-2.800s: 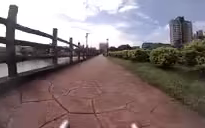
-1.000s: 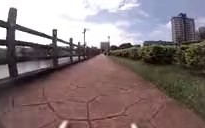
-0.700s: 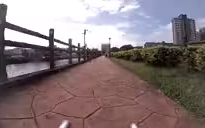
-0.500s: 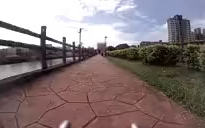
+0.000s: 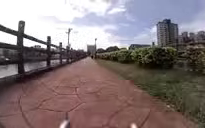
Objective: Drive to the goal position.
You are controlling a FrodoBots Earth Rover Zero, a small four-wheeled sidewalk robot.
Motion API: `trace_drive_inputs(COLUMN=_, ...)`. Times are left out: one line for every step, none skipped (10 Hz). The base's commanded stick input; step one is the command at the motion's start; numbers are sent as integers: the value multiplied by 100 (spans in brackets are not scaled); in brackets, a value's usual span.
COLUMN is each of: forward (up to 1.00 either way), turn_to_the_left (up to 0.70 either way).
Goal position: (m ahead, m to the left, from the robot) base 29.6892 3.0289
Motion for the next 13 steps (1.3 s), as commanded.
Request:
trace_drive_inputs(forward=100, turn_to_the_left=3)
trace_drive_inputs(forward=100, turn_to_the_left=3)
trace_drive_inputs(forward=100, turn_to_the_left=3)
trace_drive_inputs(forward=100, turn_to_the_left=3)
trace_drive_inputs(forward=100, turn_to_the_left=3)
trace_drive_inputs(forward=100, turn_to_the_left=3)
trace_drive_inputs(forward=100, turn_to_the_left=11)
trace_drive_inputs(forward=100, turn_to_the_left=36)
trace_drive_inputs(forward=100, turn_to_the_left=40)
trace_drive_inputs(forward=100, turn_to_the_left=37)
trace_drive_inputs(forward=100, turn_to_the_left=30)
trace_drive_inputs(forward=100, turn_to_the_left=1)
trace_drive_inputs(forward=100, turn_to_the_left=0)
